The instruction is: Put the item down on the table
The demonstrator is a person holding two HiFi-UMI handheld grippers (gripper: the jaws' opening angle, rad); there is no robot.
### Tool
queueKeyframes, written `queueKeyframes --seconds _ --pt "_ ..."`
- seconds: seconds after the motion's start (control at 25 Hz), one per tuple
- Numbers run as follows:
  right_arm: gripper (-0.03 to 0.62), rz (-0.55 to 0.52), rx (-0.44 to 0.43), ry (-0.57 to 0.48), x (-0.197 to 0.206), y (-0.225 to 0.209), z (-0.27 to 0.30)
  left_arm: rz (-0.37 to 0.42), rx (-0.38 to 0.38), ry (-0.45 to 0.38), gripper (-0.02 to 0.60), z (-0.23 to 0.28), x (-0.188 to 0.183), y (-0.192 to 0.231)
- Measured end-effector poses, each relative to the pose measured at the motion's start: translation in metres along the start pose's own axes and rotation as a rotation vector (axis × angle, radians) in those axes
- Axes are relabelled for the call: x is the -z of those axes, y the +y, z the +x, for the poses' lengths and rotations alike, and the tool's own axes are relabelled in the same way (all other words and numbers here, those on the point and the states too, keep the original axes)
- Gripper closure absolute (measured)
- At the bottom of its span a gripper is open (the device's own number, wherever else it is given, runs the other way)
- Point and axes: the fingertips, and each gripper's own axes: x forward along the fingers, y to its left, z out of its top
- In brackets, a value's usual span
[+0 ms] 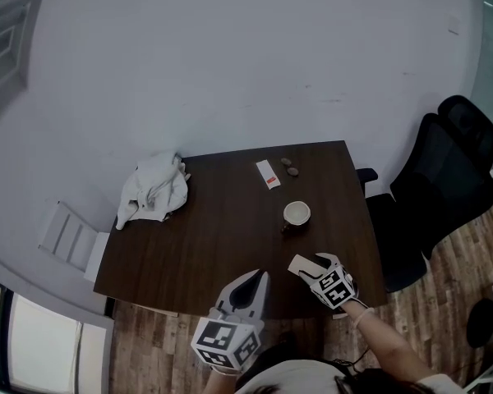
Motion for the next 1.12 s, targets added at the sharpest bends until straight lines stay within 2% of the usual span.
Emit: queueKeyframes --seconds 0.56,0.84,1.12 --pt "0.405 0.145 0.110 -0.286 -0.074 0.000 -0.083 0.007 0.014 -0.022 0.563 0.002 -0.007 -0.014" --pt "0.447 0.195 0.130 -0.397 -0.103 0.007 -0.127 0.018 0.017 -0.033 0.563 0.006 -0.012 -0.020" --pt "0.488 0.189 0.155 -0.484 -0.127 0.011 -0.173 0.025 0.024 -0.042 0.563 0.006 -0.015 -0.034"
